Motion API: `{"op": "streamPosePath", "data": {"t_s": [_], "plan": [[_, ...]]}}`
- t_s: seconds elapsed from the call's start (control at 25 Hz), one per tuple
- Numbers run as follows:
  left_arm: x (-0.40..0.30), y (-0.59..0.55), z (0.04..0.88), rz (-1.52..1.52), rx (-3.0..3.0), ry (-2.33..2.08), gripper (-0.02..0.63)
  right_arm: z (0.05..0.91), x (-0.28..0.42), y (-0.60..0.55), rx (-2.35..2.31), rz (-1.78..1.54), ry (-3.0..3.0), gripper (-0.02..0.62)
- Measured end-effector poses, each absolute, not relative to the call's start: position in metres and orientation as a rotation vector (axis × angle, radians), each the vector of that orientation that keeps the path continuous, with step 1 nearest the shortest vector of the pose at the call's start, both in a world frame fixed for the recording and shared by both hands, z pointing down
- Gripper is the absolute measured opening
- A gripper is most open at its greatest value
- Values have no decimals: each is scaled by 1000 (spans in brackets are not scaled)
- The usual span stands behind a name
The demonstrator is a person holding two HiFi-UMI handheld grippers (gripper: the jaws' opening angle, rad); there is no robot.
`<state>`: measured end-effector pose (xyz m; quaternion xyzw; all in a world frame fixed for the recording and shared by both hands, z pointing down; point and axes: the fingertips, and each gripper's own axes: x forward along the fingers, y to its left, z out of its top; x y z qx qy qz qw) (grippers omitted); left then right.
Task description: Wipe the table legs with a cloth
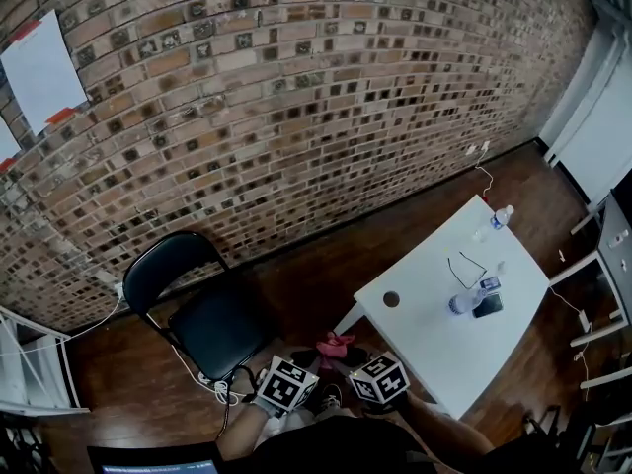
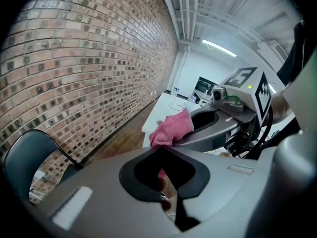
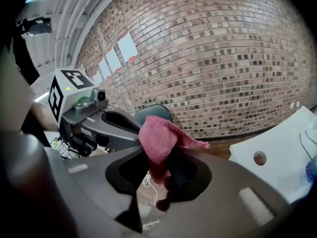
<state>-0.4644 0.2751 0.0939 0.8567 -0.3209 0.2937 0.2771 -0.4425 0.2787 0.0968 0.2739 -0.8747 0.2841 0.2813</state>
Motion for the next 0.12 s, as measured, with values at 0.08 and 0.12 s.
{"op": "streamPosePath", "data": {"t_s": [0.08,0.12], "plan": [[-462,273,92,796,2311,-859,2,98,-440,278,739,764,-2342,98],[-460,272,92,799,2315,-857,2,98,-439,278,742,765,-2340,97]]}}
